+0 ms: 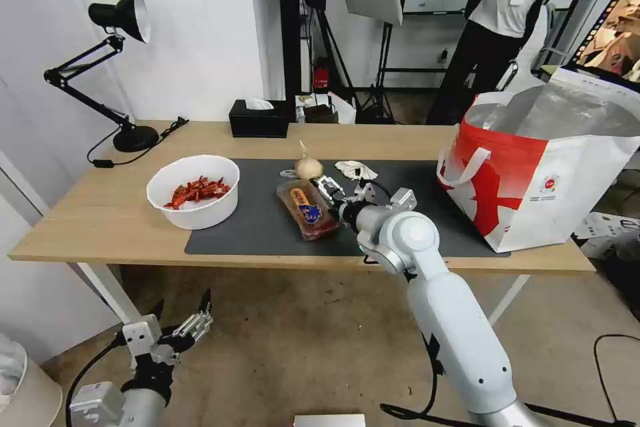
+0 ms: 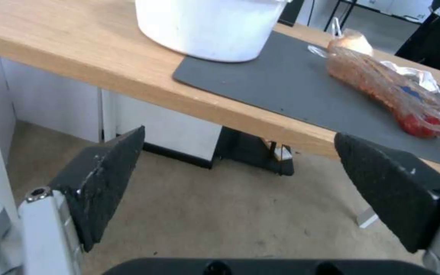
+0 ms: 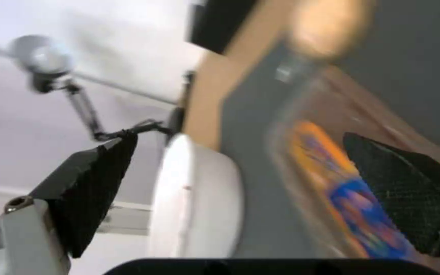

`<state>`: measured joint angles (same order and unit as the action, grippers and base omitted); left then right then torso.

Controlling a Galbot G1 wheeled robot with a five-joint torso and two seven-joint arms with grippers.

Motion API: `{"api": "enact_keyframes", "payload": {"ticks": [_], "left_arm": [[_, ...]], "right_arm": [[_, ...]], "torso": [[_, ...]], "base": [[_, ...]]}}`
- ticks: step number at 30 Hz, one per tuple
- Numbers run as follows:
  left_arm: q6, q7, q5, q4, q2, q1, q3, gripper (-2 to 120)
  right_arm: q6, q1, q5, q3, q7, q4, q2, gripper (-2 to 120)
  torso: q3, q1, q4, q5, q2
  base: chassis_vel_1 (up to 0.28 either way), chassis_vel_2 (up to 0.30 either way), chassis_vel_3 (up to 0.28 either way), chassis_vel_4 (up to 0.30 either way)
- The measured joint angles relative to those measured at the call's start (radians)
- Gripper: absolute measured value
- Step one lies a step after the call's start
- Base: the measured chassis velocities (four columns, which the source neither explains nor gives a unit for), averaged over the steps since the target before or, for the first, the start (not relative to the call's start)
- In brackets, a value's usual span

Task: Pick up the trash from the table and place it into the takeout bag.

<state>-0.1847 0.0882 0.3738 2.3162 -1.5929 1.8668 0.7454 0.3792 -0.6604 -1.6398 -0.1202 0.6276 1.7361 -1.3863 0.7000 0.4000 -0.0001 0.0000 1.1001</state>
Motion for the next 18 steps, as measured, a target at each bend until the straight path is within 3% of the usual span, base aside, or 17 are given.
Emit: {"api": "enact_keyframes", "payload": {"ticks": [6,9,10,14,18], "left_arm": [[0.006,0.001,0.01,0.0,0.0,0.001,0.006,100],[0.013,0.002,0.016,0.0,0.001,-0.001,0.006,100],[0.013,0.002,0.016,0.0,0.001,-0.001,0.006,100],[0.013,0.003,0.019,0.0,0.001,-0.002,0.01,100],[0.012,0.003,0.019,-0.001,0.001,-0.004,0.012,100]], "right_arm": [[0.073,0.155,0.094,0.088,-0.142,-0.098,0.048,93],[0.127,0.249,0.322,0.207,-0.418,-0.218,0.105,80],[0.127,0.249,0.322,0.207,-0.418,-0.218,0.105,80],[0.095,0.336,0.79,0.35,-0.733,-0.316,0.155,61],[0.074,0.359,0.928,0.379,-0.817,-0.358,0.158,54]], "torso": [[0.0,0.0,0.0001,-0.0001,0.0],[0.0,0.0,0.0003,0.0,0.0],[0.0,0.0,0.0003,0.0,0.0],[0.0,0.0,0.0001,0.0,0.0],[0.0,0.0,0.0001,0.0,0.0]], "base": [[0.0,0.0,0.0,0.0],[0.0,0.0,0.0,0.0],[0.0,0.0,0.0,0.0],[0.0,0.0,0.0,0.0],[0.0,0.0,0.0,0.0]]}}
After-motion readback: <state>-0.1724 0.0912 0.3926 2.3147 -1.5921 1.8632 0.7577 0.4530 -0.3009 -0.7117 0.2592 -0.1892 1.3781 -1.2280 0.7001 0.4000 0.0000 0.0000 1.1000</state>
